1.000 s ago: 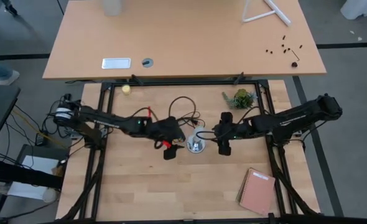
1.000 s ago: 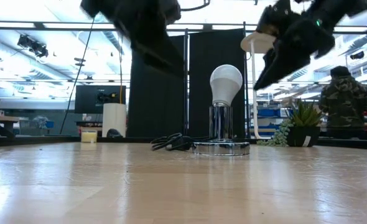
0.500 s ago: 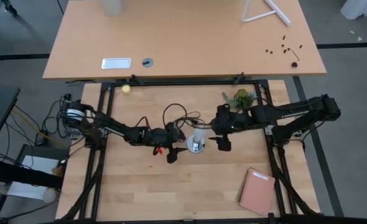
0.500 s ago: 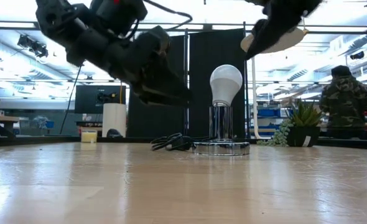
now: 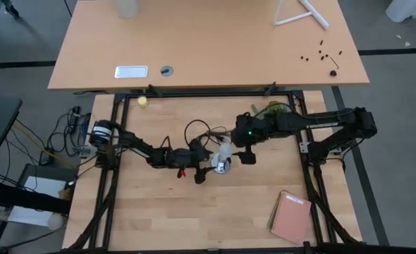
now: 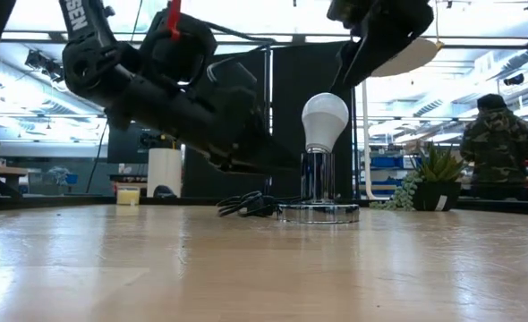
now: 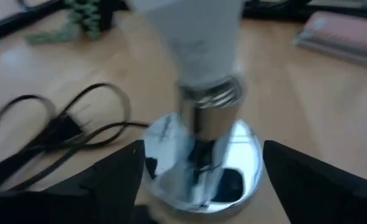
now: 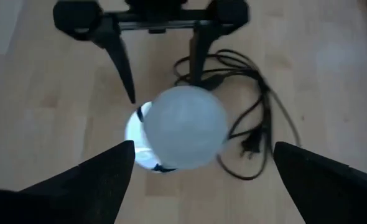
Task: Screw lightbulb
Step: Insert the white lightbulb into the lamp
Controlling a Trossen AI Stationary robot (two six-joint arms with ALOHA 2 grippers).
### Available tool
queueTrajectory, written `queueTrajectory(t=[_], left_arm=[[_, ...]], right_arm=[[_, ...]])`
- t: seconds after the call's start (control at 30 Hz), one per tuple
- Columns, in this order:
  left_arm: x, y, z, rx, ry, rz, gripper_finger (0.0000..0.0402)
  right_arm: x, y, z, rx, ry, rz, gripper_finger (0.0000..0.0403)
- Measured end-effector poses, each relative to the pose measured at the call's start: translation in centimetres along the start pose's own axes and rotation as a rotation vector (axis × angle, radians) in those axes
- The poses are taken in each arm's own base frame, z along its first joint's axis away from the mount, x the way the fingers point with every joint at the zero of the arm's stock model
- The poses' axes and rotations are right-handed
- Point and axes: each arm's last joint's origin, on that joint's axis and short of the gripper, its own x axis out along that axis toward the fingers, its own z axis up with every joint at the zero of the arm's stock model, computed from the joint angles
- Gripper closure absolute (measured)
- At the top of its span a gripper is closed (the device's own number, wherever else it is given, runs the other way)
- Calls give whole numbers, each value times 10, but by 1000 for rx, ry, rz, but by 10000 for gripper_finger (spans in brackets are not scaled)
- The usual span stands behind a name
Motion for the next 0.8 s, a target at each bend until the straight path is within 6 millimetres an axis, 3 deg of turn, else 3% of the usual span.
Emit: queueTrajectory(t=[0.2,0.4,0.8], left_arm=[[10,2,-6,14,-63,3,52],[23,0,-18,16,-129,-21,54],[47,-2,-23,32,-172,6,120]], right_arm=[[9,-12,-1,34,7,44,5],[16,-12,-1,22,20,81,5],[32,-11,-3,26,58,123,8]])
